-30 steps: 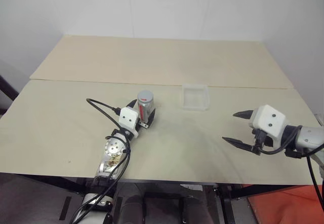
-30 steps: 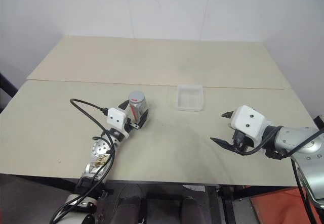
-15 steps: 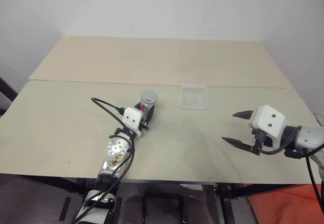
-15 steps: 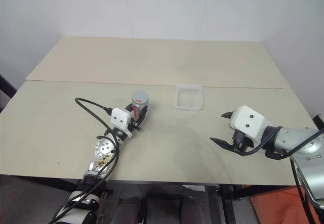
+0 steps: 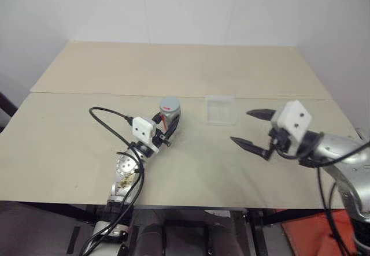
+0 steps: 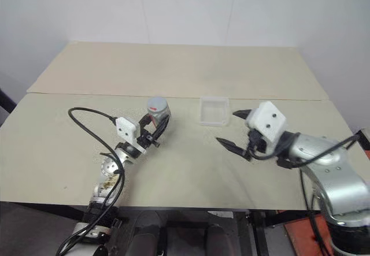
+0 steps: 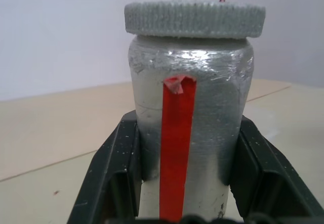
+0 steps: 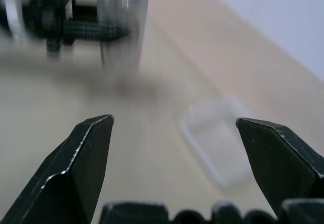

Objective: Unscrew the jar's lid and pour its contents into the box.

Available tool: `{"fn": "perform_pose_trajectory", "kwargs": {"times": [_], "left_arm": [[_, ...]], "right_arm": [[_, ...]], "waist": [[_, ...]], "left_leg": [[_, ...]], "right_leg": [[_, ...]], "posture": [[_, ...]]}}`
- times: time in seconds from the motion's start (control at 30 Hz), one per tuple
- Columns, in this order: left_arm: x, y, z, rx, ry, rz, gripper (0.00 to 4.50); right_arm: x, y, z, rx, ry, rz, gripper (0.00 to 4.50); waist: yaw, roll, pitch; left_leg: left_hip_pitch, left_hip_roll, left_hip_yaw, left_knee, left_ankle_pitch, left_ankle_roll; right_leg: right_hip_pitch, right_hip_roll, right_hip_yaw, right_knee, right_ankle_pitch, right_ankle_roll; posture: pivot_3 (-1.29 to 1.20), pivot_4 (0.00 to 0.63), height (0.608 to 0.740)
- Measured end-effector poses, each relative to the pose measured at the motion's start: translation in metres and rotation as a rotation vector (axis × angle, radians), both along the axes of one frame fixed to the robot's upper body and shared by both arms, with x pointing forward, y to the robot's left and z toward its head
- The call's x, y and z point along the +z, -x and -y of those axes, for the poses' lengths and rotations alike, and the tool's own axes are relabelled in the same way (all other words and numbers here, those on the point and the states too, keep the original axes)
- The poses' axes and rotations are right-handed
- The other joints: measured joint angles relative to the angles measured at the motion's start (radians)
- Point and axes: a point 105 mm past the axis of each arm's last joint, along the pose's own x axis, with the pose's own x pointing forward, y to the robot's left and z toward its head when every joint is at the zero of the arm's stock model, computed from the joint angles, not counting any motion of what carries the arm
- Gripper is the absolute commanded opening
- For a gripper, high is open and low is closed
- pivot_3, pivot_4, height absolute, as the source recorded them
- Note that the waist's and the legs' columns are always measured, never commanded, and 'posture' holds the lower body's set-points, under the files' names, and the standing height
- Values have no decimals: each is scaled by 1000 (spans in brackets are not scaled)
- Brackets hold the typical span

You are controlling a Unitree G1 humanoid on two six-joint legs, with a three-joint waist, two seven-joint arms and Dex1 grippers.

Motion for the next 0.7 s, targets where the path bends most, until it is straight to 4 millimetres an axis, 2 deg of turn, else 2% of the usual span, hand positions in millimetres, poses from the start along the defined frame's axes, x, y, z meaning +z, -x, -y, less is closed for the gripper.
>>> {"fn": "perform_pose_trajectory", "kwargs": {"times": [0.2,0.37,0.7], "left_arm": [[-5,9,6,-76,-16,-52,1919],[-3,12,12,-107,-28,-50,1919],[1,14,13,-102,-74,10,1919]], "right_arm": [[2,2,-46,78,-143,-27,4500],[15,0,-72,96,-242,3,4500],[9,-15,-91,77,-240,-26,4500]], "waist": [[4,0,0],[3,0,0],[0,1,0]], "left_leg": [[-1,0,0,0,0,0],[-1,0,0,0,0,0],[-2,0,0,0,0,0]], "right_leg": [[-1,0,0,0,0,0],[-1,0,0,0,0,0],[-1,0,-1,0,0,0]], "posture": [[0,150,740],[0,150,740],[0,150,740]]}}
